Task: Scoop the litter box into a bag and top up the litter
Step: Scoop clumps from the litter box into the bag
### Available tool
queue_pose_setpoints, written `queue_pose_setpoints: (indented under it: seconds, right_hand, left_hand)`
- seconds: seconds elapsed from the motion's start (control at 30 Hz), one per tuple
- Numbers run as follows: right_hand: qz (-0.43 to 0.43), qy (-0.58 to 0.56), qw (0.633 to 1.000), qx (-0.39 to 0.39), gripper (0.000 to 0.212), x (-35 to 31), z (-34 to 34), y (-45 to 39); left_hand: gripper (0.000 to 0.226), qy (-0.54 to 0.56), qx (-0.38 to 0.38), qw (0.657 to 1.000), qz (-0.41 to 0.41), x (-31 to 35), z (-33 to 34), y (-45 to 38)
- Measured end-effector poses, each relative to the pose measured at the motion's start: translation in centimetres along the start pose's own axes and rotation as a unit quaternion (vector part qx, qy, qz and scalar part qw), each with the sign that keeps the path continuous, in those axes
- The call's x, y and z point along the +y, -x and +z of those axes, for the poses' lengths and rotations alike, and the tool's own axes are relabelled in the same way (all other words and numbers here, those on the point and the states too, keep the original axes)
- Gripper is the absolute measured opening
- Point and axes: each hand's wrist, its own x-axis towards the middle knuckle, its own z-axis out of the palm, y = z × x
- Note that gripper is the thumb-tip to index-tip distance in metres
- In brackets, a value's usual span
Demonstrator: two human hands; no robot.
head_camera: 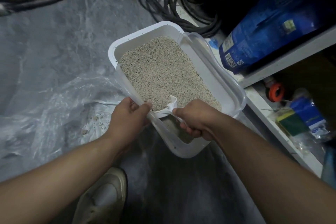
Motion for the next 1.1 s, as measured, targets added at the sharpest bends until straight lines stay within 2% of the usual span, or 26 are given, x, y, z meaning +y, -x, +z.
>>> queue_pose_setpoints:
  seconds: [0.07,0.33,0.6,0.83,1.0,1.1]
  right_hand:
    - [-0.002,-0.014,1.0,-0.001,0.036,0.0,0.4,-0.5]
    - [-0.045,0.032,0.998,0.0,0.04,-1.2,1.1,-1.9]
    - [-0.102,0.053,0.993,-0.01,0.047,-2.8,2.2,-4.6]
    - [-0.125,-0.018,0.992,-0.012,0.039,-4.9,3.7,-7.0]
    - [-0.12,-0.074,0.99,-0.001,0.046,-5.3,5.4,-8.9]
    - [-0.129,-0.087,0.988,-0.001,0.042,-5.4,6.0,-9.2]
  left_hand:
    - [0.034,-0.012,-0.004,1.0,0.01,-0.1,0.0,-0.1]
    - [0.04,-0.057,0.0,0.998,0.027,-0.5,-0.2,-0.9]
    - [0.034,-0.096,0.005,0.995,0.032,-0.7,-0.2,-1.2]
    - [0.029,-0.119,0.013,0.992,0.029,-0.6,-0.2,-0.8]
    - [0.035,-0.121,0.009,0.992,0.044,-0.6,-0.1,-0.6]
    - [0.041,-0.124,0.008,0.991,0.053,-0.2,0.0,-0.3]
